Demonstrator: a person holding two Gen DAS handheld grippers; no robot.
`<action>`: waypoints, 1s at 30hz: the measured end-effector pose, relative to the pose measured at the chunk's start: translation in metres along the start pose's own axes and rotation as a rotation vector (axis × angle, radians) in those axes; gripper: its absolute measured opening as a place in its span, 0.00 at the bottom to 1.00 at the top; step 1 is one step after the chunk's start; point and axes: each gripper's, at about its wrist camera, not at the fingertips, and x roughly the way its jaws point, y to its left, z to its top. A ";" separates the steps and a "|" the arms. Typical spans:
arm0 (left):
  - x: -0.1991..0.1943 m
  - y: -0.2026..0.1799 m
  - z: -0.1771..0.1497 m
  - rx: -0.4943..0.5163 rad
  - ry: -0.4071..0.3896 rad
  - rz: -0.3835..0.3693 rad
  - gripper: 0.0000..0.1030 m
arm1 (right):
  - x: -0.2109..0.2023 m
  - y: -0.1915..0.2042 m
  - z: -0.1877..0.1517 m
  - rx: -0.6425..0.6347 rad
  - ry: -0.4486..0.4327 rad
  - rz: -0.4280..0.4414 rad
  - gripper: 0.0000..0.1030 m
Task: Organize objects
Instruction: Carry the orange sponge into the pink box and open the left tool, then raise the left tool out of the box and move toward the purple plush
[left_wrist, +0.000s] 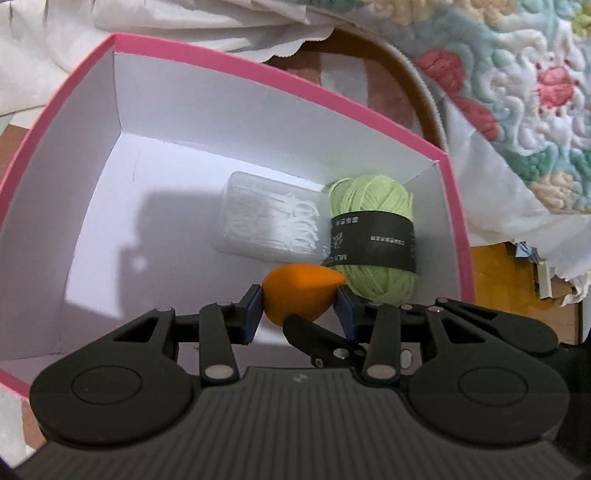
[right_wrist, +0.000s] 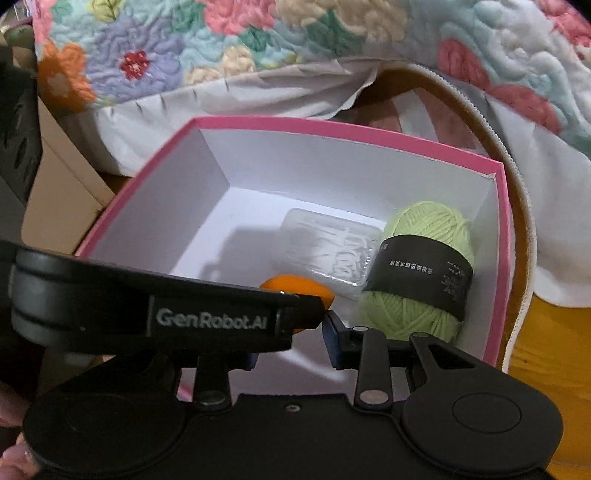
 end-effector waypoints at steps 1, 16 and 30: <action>0.002 0.000 0.000 -0.001 -0.001 0.004 0.39 | 0.002 -0.001 0.000 0.005 0.005 -0.002 0.37; -0.023 -0.003 -0.013 0.068 -0.026 0.035 0.39 | -0.018 -0.016 -0.025 -0.035 -0.052 0.001 0.37; -0.111 -0.040 -0.035 0.244 -0.010 0.106 0.45 | -0.109 0.002 -0.028 -0.148 -0.069 -0.026 0.50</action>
